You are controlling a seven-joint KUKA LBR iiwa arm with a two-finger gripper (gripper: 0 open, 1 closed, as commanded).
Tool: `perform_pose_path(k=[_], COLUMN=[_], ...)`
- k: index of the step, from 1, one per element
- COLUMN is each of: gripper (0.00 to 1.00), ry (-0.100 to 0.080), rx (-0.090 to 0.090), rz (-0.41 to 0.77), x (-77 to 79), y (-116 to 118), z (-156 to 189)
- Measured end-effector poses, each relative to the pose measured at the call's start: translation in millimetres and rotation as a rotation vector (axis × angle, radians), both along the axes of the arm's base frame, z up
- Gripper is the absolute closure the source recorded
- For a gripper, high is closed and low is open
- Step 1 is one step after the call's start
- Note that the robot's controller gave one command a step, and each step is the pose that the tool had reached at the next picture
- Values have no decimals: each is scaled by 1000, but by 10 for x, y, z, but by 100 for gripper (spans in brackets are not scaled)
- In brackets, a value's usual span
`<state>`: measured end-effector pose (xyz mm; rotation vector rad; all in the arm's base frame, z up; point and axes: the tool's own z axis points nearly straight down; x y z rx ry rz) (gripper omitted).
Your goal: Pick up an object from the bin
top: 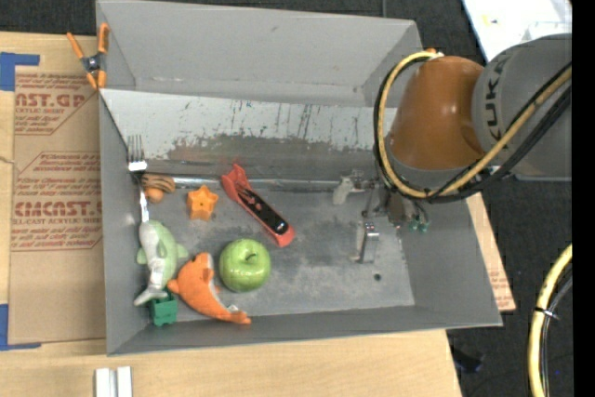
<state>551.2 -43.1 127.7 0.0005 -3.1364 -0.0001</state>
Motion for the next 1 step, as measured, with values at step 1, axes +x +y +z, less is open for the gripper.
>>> perform_pose_path(k=[1], gripper=[0], ry=[-7], rx=[0], rz=[1], x=[15], y=[4], z=[44])
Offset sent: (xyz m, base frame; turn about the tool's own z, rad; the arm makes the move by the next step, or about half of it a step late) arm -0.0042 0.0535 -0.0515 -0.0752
